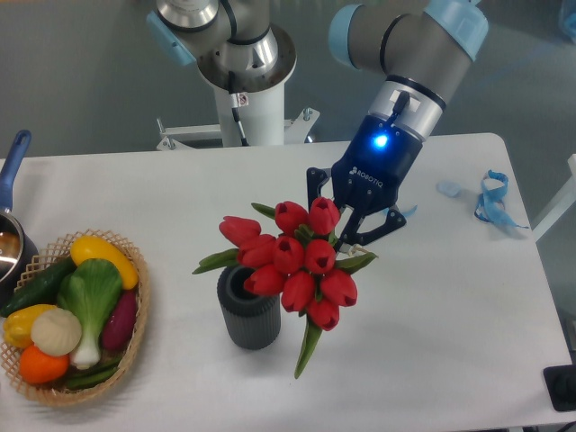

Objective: Insert the flowers into the vase
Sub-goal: 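Carry the red tulip bouquet with the gripper over the grey vase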

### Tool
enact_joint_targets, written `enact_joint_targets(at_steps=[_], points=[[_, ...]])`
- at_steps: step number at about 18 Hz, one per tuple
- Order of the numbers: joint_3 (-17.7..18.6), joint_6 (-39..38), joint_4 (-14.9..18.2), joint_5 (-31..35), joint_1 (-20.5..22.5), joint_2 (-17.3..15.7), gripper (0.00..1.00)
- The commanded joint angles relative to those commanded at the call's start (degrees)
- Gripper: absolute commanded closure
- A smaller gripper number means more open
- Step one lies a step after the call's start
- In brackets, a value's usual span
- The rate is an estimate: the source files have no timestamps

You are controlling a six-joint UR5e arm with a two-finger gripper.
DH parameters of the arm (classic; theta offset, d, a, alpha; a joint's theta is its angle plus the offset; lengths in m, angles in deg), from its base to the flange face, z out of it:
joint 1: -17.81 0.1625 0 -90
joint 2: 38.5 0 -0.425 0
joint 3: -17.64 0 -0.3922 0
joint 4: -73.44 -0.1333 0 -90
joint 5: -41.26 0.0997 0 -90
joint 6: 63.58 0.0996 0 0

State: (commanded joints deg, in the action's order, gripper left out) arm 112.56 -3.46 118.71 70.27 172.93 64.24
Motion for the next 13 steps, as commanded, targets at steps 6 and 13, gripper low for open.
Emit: enact_joint_targets(at_steps=[6, 13], points=[[0.8, 0.3, -1.3, -9.7, -0.2, 0.6, 0.83], [8.1, 9.6, -1.3, -27.3, -1.1, 0.6, 0.83]])
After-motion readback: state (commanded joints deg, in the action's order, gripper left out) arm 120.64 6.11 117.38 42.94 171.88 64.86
